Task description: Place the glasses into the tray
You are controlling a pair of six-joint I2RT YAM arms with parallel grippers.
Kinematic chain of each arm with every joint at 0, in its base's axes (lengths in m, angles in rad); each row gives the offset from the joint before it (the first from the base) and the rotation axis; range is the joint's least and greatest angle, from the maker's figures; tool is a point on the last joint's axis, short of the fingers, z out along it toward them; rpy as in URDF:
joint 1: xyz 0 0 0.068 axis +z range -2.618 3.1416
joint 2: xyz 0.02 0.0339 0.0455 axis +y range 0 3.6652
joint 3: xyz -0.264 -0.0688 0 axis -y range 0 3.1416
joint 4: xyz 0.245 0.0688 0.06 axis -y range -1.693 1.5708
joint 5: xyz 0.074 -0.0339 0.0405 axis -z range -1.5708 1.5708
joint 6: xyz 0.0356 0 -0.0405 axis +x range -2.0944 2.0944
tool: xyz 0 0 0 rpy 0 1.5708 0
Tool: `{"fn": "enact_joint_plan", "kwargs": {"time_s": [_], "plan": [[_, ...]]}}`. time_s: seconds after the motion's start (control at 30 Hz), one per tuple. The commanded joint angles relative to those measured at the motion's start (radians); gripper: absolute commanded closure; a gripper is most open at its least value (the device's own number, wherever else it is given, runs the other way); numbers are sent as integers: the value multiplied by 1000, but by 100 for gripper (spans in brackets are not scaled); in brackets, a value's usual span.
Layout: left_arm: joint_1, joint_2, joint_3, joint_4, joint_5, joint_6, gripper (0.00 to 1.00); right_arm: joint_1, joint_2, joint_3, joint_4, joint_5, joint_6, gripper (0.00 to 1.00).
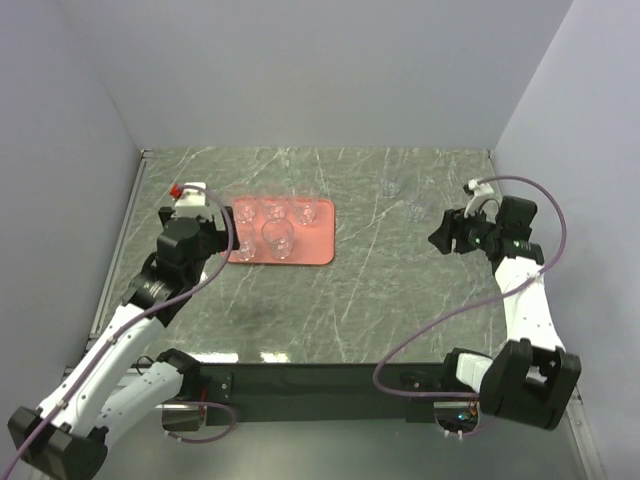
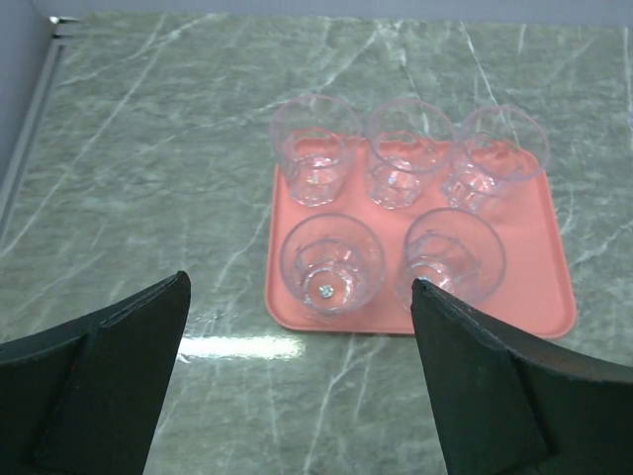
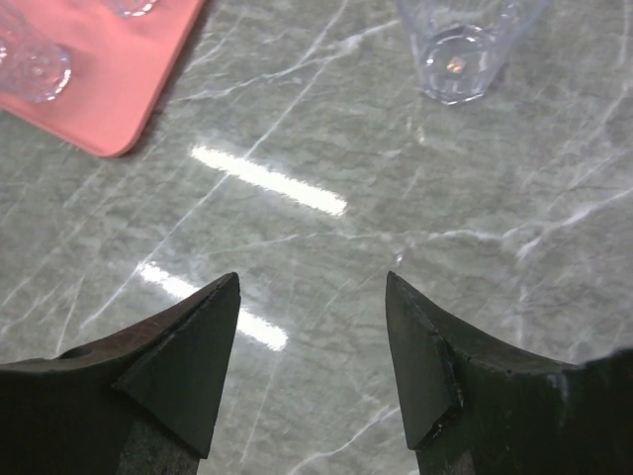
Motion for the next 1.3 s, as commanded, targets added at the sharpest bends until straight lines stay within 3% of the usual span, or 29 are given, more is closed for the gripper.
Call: {"fn": "enact_joint_plan", "kwargs": {"time_s": [0.0, 0.13, 0.6, 0.97, 1.27], "plan": [[3, -83, -68, 79, -69, 28, 1, -6, 63, 111, 1, 43, -26, 33], [3, -132, -86, 104, -128, 40, 1, -6, 209, 209, -19, 71, -16, 34], [8, -132, -86, 113, -83, 32, 1, 17, 673, 663, -86, 190, 178, 41], [28, -112, -86, 121, -62, 31, 1, 92, 876, 867, -142, 281, 181, 42], [35, -109, -86, 121, -56, 31, 1, 123, 971, 923, -154, 373, 207, 48]]}}
